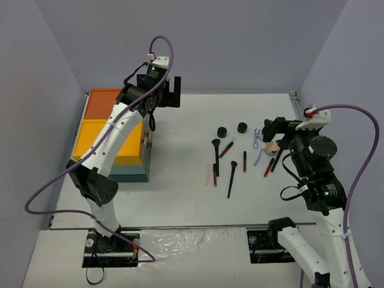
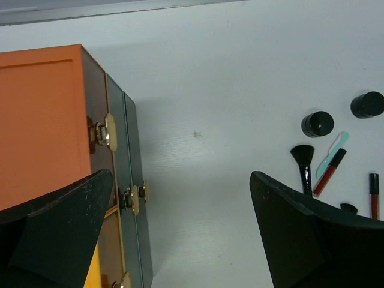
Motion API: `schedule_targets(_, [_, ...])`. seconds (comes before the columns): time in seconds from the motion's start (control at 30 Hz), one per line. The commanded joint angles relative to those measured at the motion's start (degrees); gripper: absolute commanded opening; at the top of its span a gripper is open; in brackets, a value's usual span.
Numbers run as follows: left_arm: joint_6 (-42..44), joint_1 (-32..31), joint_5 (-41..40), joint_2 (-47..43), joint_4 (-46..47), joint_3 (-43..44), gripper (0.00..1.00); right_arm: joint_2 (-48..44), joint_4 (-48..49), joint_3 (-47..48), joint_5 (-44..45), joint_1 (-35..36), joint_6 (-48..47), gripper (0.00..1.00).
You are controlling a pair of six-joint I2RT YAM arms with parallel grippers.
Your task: Organize the makeup
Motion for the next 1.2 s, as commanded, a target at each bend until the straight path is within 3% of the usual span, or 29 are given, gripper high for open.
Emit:
schedule_targets(0.0, [-1.90, -0.77, -6.97, 4.86, -4.46, 6.65, 0.97, -0.98, 3.73, -0.34, -0.59, -0.44, 0.88, 1.00])
schedule_targets(0.6, [-2.18, -0.93, -18.42, 13.00, -3.04, 7.53, 0.97, -1.74, 2.96, -1.70, -0.23, -0.36, 0.10, 1.00])
schedule_targets(1.17, [-0.25, 0.02, -15.93, 17.19, -2.79, 9.39, 0.97, -2.71, 2.63, -2.40, -0.42, -0.44, -0.76, 1.00])
